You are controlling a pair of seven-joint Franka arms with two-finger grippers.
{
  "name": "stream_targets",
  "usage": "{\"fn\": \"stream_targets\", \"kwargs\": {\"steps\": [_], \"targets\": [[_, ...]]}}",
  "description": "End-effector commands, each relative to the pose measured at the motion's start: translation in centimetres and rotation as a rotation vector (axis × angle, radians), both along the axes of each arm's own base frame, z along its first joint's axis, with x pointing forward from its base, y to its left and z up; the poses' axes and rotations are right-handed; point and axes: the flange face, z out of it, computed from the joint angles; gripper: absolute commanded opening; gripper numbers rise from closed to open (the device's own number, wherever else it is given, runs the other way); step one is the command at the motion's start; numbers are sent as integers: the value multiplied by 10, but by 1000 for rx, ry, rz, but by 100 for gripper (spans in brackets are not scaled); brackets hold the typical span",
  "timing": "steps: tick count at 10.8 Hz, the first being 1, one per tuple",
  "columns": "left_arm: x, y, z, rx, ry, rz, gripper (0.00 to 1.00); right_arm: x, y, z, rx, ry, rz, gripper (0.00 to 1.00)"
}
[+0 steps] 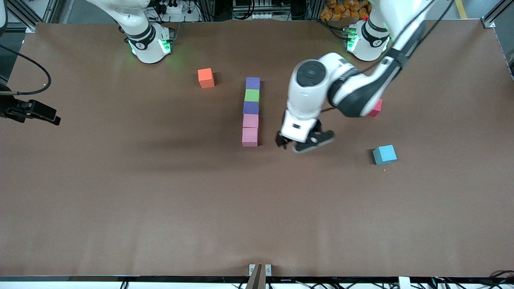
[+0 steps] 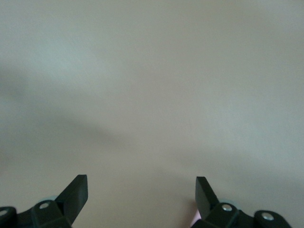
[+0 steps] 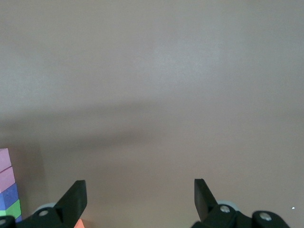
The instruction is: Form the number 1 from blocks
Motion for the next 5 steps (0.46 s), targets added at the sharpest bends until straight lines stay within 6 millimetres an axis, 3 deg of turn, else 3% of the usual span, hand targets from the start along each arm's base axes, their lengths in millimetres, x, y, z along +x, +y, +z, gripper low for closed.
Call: {"fn": "stream_targets", "kwargs": {"steps": [1,2,4,5], "targets": [[22,50,26,44,-4,22,100,-1,-8,13,17,-23,1,100],[33,65,35,54,-1,25,100,-4,-2,24,3,-63,11,100],[58,118,47,74,22,8,100,-12,5,30,-11,-117,18,100],[60,127,49,87,40,-32,100,-16,1,28,-15,-117,10,100]]}}
